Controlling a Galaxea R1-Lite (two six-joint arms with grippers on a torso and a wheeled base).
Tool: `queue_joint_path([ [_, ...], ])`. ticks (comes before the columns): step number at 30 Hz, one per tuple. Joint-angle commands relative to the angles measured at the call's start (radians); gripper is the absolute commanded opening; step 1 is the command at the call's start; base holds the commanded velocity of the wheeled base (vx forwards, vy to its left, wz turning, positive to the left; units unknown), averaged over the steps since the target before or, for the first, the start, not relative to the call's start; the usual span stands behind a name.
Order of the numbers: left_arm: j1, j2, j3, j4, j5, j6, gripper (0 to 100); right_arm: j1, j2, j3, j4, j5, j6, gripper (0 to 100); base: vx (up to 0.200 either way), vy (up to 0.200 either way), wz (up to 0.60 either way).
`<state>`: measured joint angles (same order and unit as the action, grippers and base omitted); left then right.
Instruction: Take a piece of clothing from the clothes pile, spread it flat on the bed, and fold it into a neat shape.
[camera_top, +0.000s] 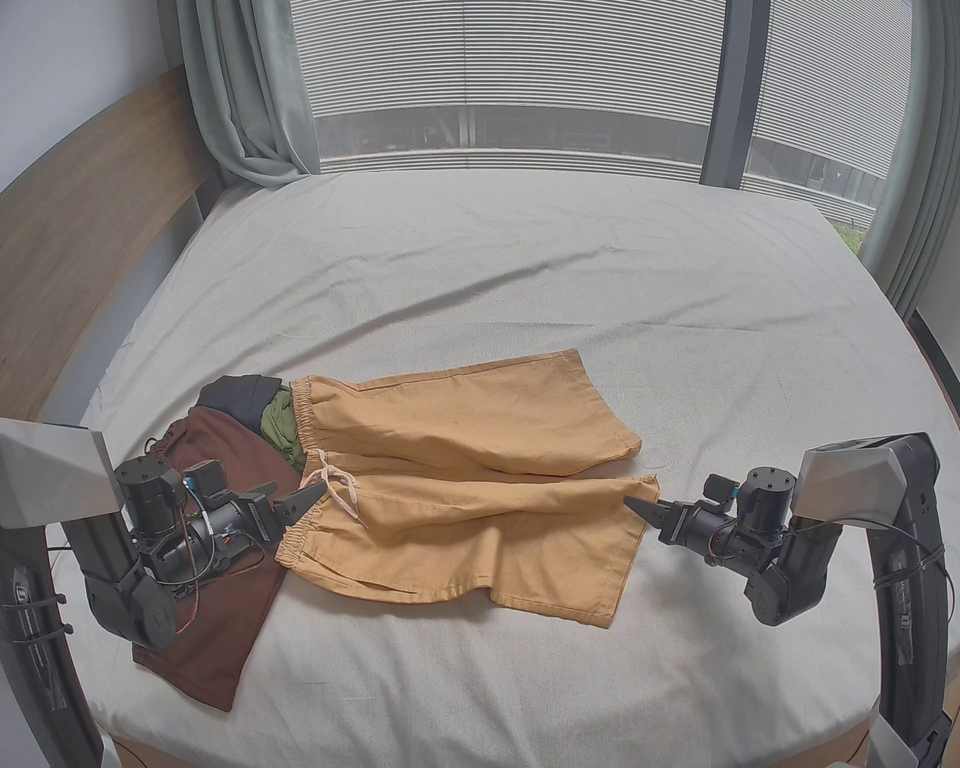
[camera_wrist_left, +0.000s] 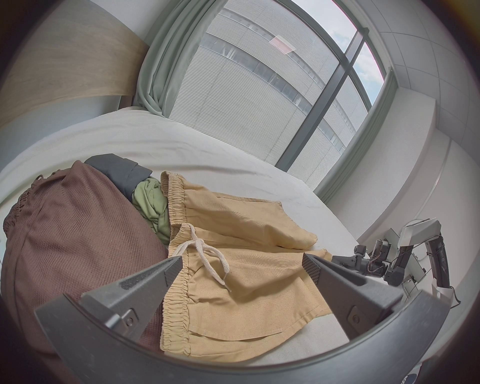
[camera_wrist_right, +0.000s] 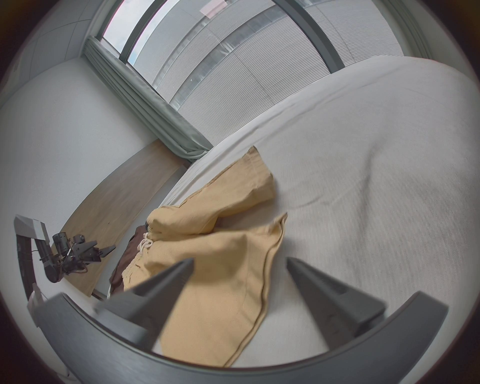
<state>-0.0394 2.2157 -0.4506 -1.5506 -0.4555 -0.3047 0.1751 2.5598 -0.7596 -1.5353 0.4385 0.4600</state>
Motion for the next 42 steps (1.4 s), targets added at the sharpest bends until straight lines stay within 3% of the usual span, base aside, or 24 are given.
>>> queue_joint_path([
  [1,0.012,-0.004,-0.022,0.000,-0.015,-0.005,100,0.018,-0.096,0.148,-0.006,0.063,0.005,100,0.000,0.000,0.00],
  [6,0.015,-0.004,-0.006,0.000,-0.017,-0.004,100,0.018,-0.155,0.227,-0.005,0.071,0.006,100,0.000,0.000,0.00],
  [10,0.022,-0.005,0.030,0.001,-0.026,-0.005,100,0.017,-0.208,0.319,-0.006,0.135,0.005,100,0.000,0.000,0.00],
  [13,0.032,0.004,0.036,0.003,-0.026,-0.007,100,0.018,-0.227,0.329,-0.006,0.144,0.003,100,0.000,0.000,0.00],
  [33,0.098,0.142,0.075,0.003,-0.026,-0.004,100,0.018,-0.185,0.318,-0.008,0.137,-0.017,100,0.000,0.000,0.00],
  [42,0.087,0.171,0.072,0.003,-0.028,-0.008,100,0.023,-0.171,0.318,-0.006,0.137,-0.044,100,0.000,0.000,0.00],
])
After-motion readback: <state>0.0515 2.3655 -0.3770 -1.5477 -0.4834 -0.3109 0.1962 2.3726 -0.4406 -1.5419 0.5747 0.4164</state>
